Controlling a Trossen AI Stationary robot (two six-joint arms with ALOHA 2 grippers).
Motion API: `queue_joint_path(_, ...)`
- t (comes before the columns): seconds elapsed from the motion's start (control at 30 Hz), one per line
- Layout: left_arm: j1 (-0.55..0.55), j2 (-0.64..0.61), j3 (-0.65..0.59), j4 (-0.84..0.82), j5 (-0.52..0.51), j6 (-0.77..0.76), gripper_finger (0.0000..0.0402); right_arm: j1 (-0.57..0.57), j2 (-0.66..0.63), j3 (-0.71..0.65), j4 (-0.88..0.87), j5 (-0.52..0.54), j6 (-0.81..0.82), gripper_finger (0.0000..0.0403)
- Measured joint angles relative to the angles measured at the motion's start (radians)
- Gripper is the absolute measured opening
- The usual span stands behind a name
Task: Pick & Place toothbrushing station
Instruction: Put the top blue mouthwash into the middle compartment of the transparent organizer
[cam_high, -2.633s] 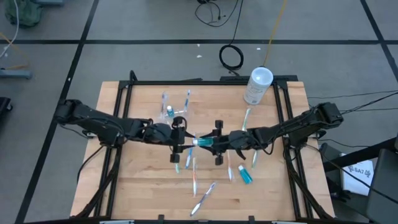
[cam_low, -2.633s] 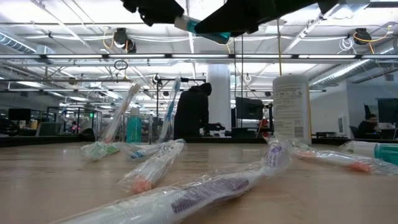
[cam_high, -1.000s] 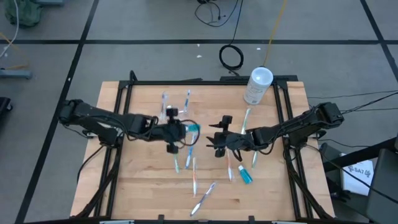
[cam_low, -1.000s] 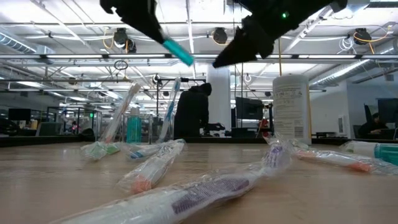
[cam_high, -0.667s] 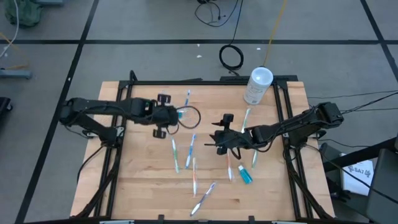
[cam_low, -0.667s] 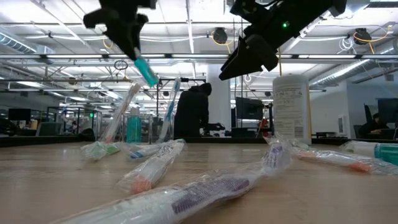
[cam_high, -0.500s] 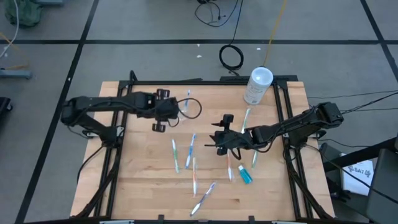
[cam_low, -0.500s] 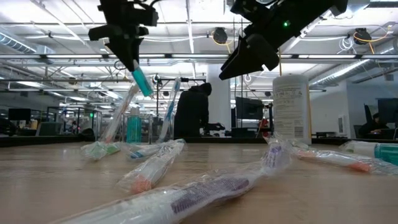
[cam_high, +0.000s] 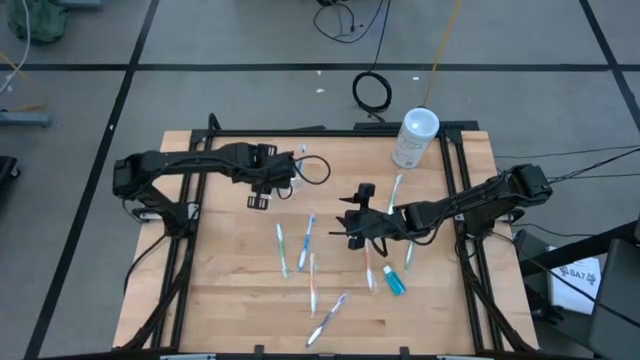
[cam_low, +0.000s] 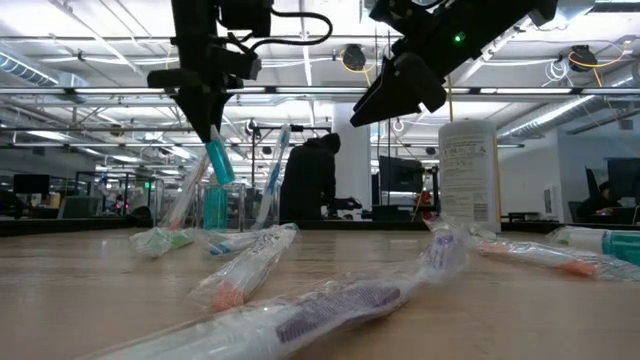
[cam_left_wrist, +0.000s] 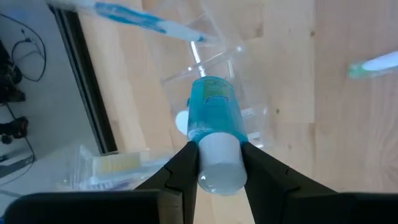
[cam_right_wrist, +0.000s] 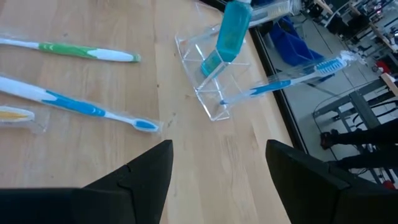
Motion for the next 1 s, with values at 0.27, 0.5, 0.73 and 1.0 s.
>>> queue_joint_path(0.27, 0.019, 0.03, 0.0, -0.017, -0.002, 0.196, 0.0106, 0.0, 0.0, 0.0, 0.001, 0.0, -0.001, 0.0249)
queue_joint_path(0.5, -0.01, 0.109, 0.0, -0.006, -0.091, 0.389, 0.0106, 0.0, 0.0, 0.0, -0.008, 0.0, 0.002, 0.0249)
queue_joint_path(0.73, -0.013, 0.179, 0.0, -0.017, -0.101, 0.51, 0.0106, 0.0, 0.0, 0.0, -0.007, 0.0, 0.001, 0.0249)
queue_joint_path(1.0, -0.014, 0.236, 0.0, -0.011, -0.13, 0.592, 0.0128, 0.0, 0.0, 0.0, -0.007, 0.0, -0.001, 0.0249)
